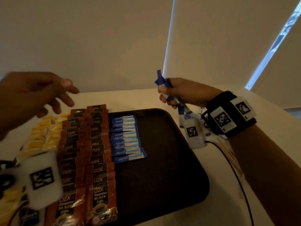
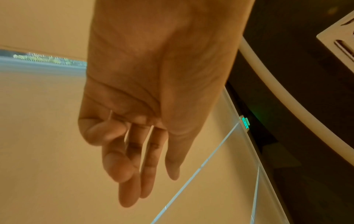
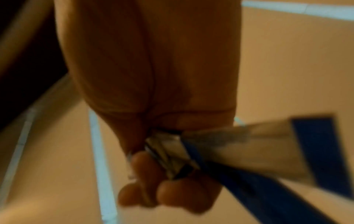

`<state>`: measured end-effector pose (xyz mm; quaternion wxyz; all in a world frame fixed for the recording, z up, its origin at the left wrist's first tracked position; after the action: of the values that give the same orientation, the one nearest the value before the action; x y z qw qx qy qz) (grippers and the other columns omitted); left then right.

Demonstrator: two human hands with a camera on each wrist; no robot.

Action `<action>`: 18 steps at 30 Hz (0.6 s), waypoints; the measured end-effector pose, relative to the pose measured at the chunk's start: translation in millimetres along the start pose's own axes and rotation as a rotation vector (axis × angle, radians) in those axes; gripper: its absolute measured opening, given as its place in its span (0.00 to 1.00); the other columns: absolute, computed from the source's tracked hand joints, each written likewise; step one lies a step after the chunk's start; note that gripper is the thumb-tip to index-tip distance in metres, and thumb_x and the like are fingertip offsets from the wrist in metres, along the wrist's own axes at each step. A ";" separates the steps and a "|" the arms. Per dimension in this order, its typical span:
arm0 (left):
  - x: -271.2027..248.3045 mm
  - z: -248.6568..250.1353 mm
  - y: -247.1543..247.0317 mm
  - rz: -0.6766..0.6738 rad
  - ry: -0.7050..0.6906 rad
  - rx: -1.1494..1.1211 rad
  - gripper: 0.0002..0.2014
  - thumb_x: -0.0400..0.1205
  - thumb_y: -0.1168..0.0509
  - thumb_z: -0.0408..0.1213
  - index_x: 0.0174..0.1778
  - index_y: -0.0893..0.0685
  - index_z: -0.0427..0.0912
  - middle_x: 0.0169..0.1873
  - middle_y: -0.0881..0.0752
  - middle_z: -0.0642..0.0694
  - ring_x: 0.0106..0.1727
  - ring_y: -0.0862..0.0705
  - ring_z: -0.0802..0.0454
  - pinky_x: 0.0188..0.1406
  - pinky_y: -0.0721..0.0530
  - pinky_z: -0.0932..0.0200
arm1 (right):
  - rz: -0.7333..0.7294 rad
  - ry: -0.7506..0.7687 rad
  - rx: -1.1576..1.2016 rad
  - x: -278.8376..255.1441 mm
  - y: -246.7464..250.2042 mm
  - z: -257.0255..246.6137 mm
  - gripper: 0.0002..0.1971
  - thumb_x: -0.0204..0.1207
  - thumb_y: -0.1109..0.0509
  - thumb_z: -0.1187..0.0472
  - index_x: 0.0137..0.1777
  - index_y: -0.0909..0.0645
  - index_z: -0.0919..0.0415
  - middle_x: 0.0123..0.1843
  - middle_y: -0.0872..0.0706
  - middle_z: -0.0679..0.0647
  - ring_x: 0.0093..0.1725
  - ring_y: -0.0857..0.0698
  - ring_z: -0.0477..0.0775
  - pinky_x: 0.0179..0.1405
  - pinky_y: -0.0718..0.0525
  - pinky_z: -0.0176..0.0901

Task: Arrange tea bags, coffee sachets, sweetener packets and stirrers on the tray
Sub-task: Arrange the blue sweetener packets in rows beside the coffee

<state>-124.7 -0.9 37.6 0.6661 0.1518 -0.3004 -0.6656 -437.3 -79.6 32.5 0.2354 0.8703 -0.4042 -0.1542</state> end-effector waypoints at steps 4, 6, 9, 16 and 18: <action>-19.9 57.6 -52.4 -0.066 -0.037 -0.033 0.20 0.69 0.33 0.65 0.46 0.11 0.55 0.34 0.09 0.50 0.28 0.15 0.58 0.27 0.21 0.59 | -0.278 0.170 -0.022 0.8 -72.0 -41.9 0.09 0.85 0.43 0.58 0.44 0.28 0.61 0.35 0.21 0.54 0.26 0.31 0.47 0.27 0.27 0.41; -16.8 55.3 -63.4 -0.066 0.015 -0.064 0.14 0.71 0.33 0.54 0.48 0.12 0.54 0.34 0.09 0.49 0.34 0.12 0.54 0.35 0.16 0.58 | -0.338 0.196 0.039 2.1 -89.1 -48.2 0.07 0.85 0.42 0.60 0.47 0.29 0.64 0.34 0.23 0.56 0.24 0.33 0.48 0.25 0.29 0.40; -19.4 62.5 -74.5 -0.048 -0.003 -0.176 0.12 0.74 0.32 0.46 0.49 0.12 0.47 0.33 0.10 0.45 0.33 0.14 0.53 0.32 0.16 0.61 | -0.338 0.168 0.053 6.4 -96.1 -44.3 0.08 0.84 0.40 0.61 0.50 0.27 0.67 0.34 0.23 0.54 0.23 0.33 0.46 0.22 0.31 0.39; -16.0 54.6 -78.8 -0.031 0.018 -0.292 0.06 0.77 0.32 0.28 0.48 0.13 0.35 0.36 0.11 0.37 0.36 0.11 0.51 0.35 0.14 0.66 | -0.154 0.107 -0.038 3.9 -72.5 -36.5 0.10 0.74 0.30 0.57 0.40 0.21 0.65 0.32 0.23 0.62 0.18 0.33 0.41 0.17 0.33 0.31; -14.6 52.4 -78.3 -0.007 0.019 -0.297 0.05 0.76 0.31 0.26 0.46 0.14 0.35 0.37 0.10 0.37 0.38 0.10 0.50 0.38 0.13 0.64 | -0.048 0.077 -0.015 5.4 -57.7 -28.3 0.10 0.72 0.28 0.57 0.42 0.18 0.65 0.34 0.25 0.66 0.18 0.34 0.41 0.16 0.34 0.30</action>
<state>-217.6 18.5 28.1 0.6816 0.0587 -0.1917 -0.7037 -384.6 -43.2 25.1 0.2535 0.8834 -0.3725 -0.1290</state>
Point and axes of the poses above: each hand's wrist, its own x-axis towards the middle knuckle, its own y-axis out of the back of the hand, z = x × y, the point moved 6 cm from there along x, towards the middle knuckle
